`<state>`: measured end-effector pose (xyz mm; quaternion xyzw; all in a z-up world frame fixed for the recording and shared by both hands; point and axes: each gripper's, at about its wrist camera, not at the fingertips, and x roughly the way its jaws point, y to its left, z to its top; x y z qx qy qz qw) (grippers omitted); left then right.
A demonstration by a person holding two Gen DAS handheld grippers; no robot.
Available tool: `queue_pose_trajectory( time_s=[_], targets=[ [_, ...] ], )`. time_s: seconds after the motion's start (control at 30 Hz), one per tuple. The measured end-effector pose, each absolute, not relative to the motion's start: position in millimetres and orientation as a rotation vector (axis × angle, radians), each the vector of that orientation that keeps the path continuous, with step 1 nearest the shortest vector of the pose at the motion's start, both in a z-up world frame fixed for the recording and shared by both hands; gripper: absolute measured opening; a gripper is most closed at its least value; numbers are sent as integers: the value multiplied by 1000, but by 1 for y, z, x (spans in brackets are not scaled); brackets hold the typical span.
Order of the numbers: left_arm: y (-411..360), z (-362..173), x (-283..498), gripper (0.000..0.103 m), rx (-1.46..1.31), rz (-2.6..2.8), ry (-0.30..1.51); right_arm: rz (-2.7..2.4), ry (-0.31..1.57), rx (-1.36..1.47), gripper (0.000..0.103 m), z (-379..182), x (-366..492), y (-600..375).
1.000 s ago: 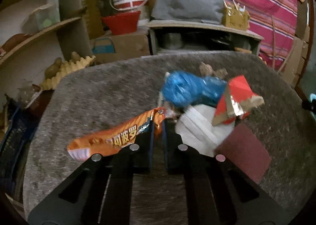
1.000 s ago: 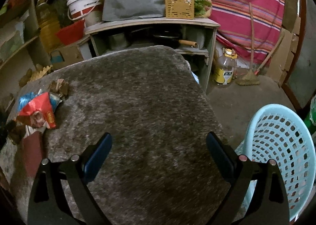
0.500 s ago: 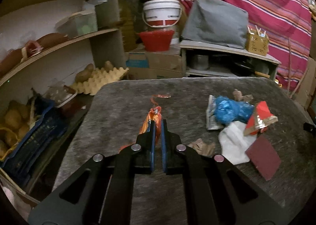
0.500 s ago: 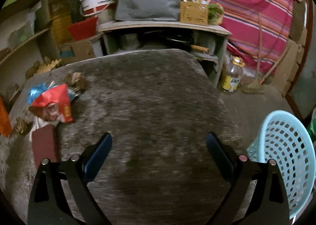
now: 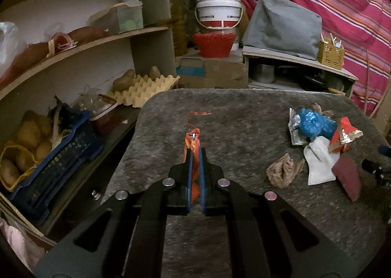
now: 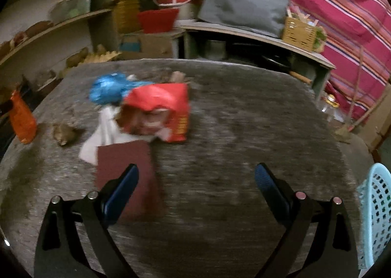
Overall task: Collect trash
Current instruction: 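Grasp the orange strip with the left tool while the right tool grasps the maroon pad, then carry the orange strip and maroon pad over the basket with both tools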
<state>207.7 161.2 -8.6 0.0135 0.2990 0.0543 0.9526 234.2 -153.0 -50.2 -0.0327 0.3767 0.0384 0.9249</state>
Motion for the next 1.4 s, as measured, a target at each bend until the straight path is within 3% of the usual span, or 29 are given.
queue_pose_trajectory(
  time_s=[0.67, 0.73, 0.8, 0.87, 1.4],
  targets=[
    [182, -9, 196, 3, 8, 132, 611, 145, 821, -141, 94, -68, 234, -109],
    [181, -6, 194, 3, 9, 129, 604, 163, 816, -133, 92, -66, 234, -109],
    [179, -4, 192, 3, 10, 129, 599, 187, 823, -133, 73, -66, 233, -107],
    [176, -1, 190, 3, 12, 124, 594, 212, 836, -124, 62, -68, 233, -107],
    [90, 37, 191, 3, 36, 0, 512, 65, 714, -8, 62, -18, 213, -206]
  ],
)
